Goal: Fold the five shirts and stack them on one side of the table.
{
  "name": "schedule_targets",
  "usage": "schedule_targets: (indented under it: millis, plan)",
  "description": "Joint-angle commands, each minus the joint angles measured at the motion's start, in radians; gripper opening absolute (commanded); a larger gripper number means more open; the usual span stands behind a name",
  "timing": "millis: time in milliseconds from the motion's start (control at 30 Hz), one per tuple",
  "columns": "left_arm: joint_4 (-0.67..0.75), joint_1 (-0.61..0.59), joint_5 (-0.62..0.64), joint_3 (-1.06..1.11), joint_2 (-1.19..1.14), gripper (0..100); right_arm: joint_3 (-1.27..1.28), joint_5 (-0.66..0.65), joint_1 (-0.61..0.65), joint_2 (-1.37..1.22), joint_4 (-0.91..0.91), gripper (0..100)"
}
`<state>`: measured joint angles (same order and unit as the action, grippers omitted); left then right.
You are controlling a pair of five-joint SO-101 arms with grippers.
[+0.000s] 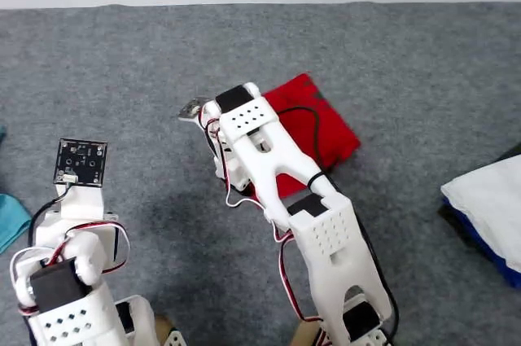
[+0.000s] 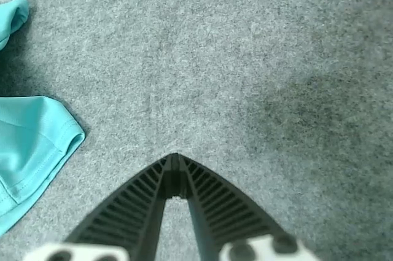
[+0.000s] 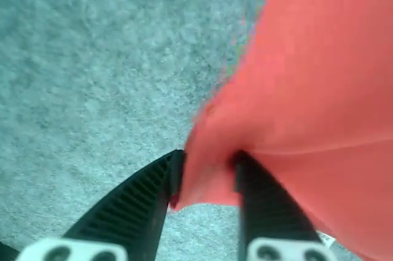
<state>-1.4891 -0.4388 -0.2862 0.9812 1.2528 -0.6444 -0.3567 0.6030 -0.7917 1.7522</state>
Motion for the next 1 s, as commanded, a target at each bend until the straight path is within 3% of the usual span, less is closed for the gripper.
schedule_targets:
  millis: [0,367,600,967]
  plan:
    - [0.002,0.003,-0.009,-0.008,0.014,0,-0.014,0.009,-0.036,0.047,0.028,9.1]
    - [0.003,0.003,-0.009,-0.008,0.014,0,-0.012,-0.083,-0.068,0.150,0.038,8.6]
    - [0.002,0.003,-0.009,-0.008,0.014,0,-0.002,-0.083,-0.064,0.209,0.039,1.1]
    - [0.005,0.003,-0.009,-0.008,0.012,0,0.279,-0.126,-0.064,0.314,0.035,1.1]
